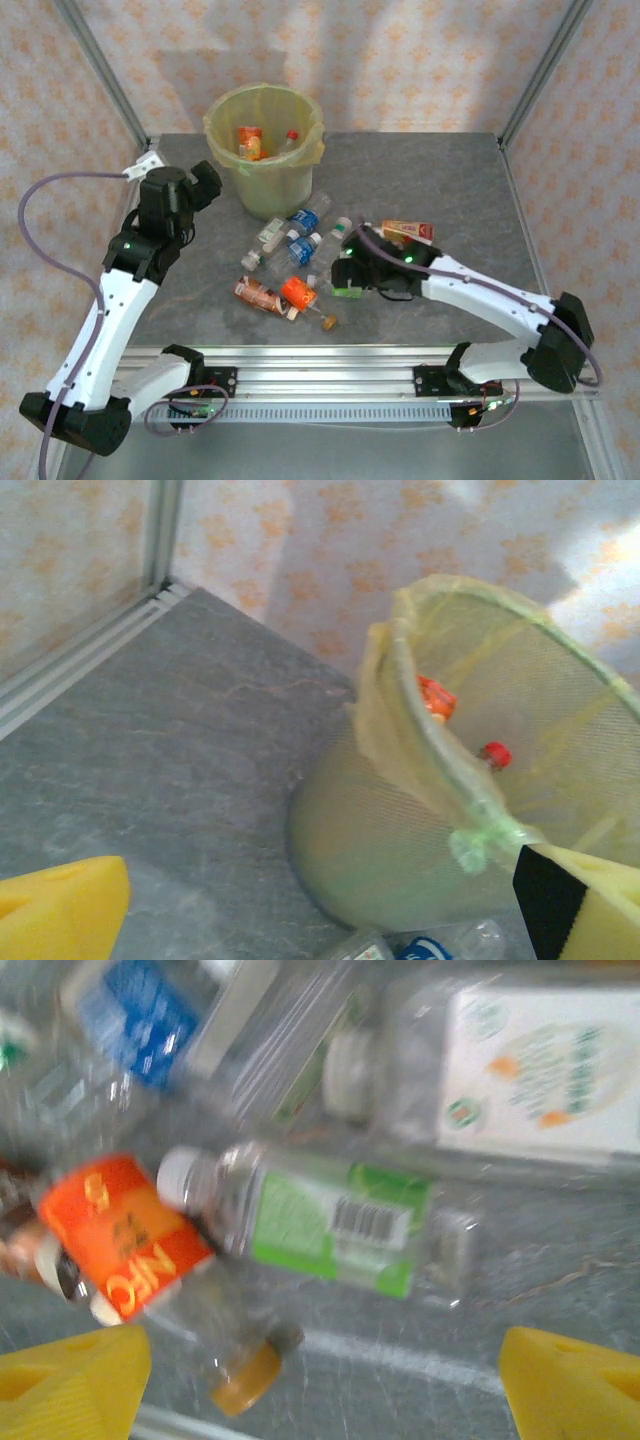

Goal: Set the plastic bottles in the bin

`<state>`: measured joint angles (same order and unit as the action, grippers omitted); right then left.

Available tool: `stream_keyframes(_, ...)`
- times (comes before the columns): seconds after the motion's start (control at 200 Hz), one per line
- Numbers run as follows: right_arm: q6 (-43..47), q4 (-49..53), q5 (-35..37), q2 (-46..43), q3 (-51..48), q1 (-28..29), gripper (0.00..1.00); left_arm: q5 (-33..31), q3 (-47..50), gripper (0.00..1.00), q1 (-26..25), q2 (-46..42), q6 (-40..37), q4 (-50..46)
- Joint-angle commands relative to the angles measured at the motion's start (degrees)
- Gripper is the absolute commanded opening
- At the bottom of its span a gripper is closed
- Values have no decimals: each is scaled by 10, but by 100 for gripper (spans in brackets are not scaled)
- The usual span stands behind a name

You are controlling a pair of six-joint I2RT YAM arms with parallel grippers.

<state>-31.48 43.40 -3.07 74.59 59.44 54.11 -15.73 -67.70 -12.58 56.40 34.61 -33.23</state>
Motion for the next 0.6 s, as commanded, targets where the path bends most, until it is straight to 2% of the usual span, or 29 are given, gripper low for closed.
stream_keyframes(0.0, 50, 44, 3, 40, 25, 53, 88, -50, 19, 100, 5, -25, 25, -38)
stream_keyframes(0.175, 107, 37, -22, 99, 33, 108, 85, -70, 24, 100, 6, -40, 24, -44)
stream_keyframes(0.335, 142, 20, -36, 121, 30, 112, 85, -82, 16, 100, 6, -40, 16, -46)
stream_keyframes(0.596, 178, -1, -21, 165, 38, 112, 85, -90, 12, 100, 6, -30, 13, -49)
